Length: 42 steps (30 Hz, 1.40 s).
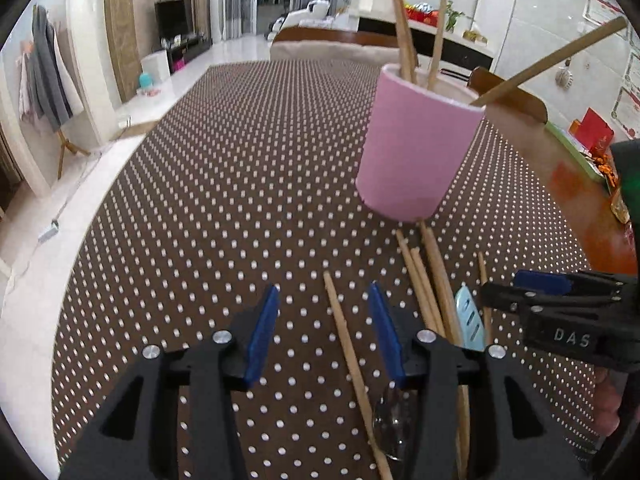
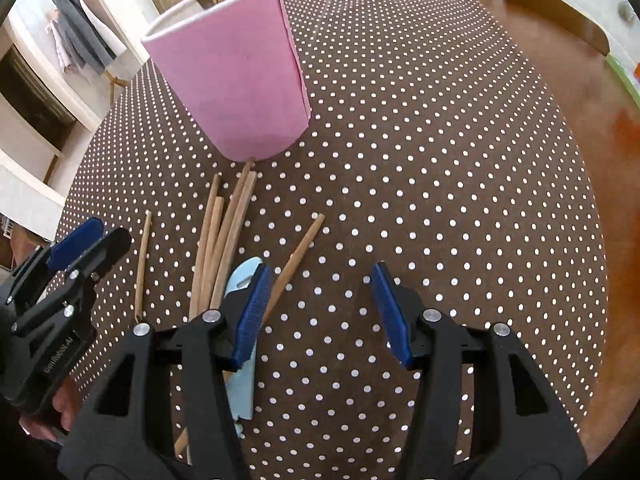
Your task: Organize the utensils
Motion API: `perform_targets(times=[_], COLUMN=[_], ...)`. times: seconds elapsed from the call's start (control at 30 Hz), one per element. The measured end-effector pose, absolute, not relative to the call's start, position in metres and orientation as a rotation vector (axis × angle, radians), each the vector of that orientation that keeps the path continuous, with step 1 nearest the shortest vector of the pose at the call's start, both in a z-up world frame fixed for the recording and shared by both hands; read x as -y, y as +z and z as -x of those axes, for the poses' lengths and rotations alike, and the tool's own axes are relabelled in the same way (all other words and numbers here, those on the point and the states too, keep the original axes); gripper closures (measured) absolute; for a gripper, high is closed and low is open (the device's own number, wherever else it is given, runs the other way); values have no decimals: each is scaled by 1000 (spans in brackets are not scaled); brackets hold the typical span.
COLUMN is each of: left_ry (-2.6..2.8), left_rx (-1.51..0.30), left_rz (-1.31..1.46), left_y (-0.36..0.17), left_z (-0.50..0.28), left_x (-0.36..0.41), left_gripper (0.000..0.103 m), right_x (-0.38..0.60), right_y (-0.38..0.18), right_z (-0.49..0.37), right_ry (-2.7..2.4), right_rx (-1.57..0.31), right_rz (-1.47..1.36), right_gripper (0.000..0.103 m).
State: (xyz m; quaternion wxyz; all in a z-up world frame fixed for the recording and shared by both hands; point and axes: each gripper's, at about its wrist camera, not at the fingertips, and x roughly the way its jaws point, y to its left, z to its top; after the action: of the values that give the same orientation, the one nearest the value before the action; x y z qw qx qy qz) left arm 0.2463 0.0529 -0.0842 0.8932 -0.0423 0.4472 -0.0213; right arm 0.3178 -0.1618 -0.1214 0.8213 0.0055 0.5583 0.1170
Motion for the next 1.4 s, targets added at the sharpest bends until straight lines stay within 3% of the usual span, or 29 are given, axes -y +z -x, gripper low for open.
perform_targets(times=[0.23,0.57,0.63,0.67,0.73,0.87,1.13,1.4], left_ry=[-40,83,116,143,171,118,115,102], left_rx=[-1014,-1051,-1038,-1024,-1015,-1013,-980,-858], left_rz=[172,137,96,95,115,195,220,225], left_y=[-93,-106,-106,-105,-105,-104,-94,-49], left_z=[-244,-249,-252,-253,-255,-256,-250,-246], left_x=[-55,-43,-36,-39,-46,-63,-75,-67], left_gripper=[42,39,64,72,96,98,98,98], right_x=[139,124,128,134,141,141,156,184], right_y=[-124,-127,-126,-123,-120,-116,-104,-69], right_z=[-318,-314,-315,-316,-323,-336,-348,-340], right_ry=[257,264,255,248,243,232,237,234], right_rx=[-1252,-1357,-1371,-1374,-1375,-1353,-1296,-1185], right_rz=[-8,-14,-36,-44,-51,-52,-118,-144], right_gripper=[57,69,73,76,89,97,98,98])
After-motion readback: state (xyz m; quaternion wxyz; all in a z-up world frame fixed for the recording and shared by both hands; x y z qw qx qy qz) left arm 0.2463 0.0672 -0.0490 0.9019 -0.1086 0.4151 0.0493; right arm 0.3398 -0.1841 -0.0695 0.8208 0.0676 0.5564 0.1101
